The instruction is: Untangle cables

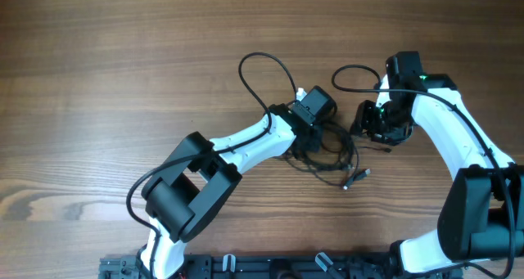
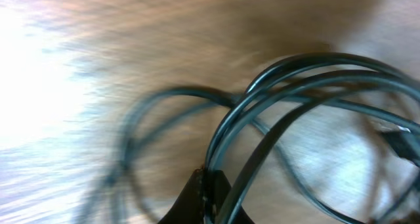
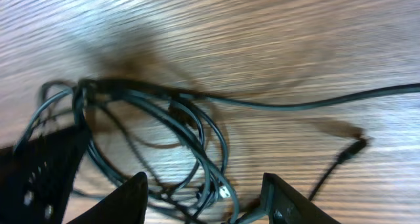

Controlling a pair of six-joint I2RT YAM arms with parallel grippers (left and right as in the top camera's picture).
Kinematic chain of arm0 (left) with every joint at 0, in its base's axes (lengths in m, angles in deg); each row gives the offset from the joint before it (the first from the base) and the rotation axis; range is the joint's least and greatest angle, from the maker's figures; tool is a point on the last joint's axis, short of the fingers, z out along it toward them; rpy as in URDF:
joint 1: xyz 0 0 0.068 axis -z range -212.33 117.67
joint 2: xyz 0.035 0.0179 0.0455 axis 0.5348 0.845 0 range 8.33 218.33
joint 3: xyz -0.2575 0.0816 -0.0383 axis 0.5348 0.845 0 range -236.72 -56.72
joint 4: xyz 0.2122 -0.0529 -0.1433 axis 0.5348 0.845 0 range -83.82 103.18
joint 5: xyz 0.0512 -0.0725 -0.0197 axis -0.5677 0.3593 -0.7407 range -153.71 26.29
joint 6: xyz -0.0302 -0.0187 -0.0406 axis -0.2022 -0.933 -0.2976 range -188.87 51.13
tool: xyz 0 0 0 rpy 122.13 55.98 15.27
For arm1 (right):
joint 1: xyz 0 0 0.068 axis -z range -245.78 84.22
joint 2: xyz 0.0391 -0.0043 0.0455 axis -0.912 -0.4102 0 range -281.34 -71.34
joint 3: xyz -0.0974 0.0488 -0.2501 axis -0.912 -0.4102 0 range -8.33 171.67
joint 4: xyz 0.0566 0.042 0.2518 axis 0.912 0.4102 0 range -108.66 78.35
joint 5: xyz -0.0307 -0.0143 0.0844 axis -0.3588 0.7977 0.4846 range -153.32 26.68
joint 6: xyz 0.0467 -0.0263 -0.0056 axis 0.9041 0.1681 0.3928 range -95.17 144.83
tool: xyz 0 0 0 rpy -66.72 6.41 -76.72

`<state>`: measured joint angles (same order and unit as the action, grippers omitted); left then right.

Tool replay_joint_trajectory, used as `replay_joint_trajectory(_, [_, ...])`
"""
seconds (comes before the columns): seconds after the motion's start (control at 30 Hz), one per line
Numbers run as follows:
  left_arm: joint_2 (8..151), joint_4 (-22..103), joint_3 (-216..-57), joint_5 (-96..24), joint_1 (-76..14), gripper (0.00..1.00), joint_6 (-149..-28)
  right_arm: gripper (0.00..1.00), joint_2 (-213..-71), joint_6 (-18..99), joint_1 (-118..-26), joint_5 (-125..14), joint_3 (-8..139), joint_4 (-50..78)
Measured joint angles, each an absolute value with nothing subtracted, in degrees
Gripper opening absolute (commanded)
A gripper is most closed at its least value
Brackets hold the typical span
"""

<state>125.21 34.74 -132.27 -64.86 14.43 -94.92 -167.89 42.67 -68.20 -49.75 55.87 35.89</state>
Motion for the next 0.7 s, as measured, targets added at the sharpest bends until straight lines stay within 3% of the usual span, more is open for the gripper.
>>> replay_joint_trajectory(0.1, [122.74,35.87,-132.27,-74.19,14.08,0.04,-94.06,0.54,-167.89,41.08,-68.20,-47.13,55.87,35.28])
replay_joint_trajectory(0.2, [113.19,35.28,-132.53,-80.48,13.93,0.04,-92.38,0.59,-167.89,40.53,-68.20,-46.13,55.85,33.68])
replay_joint_trajectory(0.33, [101.24,32.86,-133.54,-83.94,13.82,0.04,-85.52,0.57,-167.89,37.43,-68.20,-41.97,55.65,27.71])
replay_joint_trajectory(0.43, [95.49,33.03,-133.71,-84.90,12.40,0.04,-79.75,0.58,-167.89,30.96,-68.20,-30.30,55.59,23.78])
replay_joint_trajectory(0.6, [95.23,37.21,-133.73,-77.27,6.50,0.04,-74.41,0.64,-167.30,25.32,-68.20,-16.03,55.55,18.91])
replay_joint_trajectory(0.7, [95.23,37.49,-133.73,-63.11,0.73,0.04,-73.43,0.66,-165.62,24.73,-68.20,-12.16,55.44,13.57])
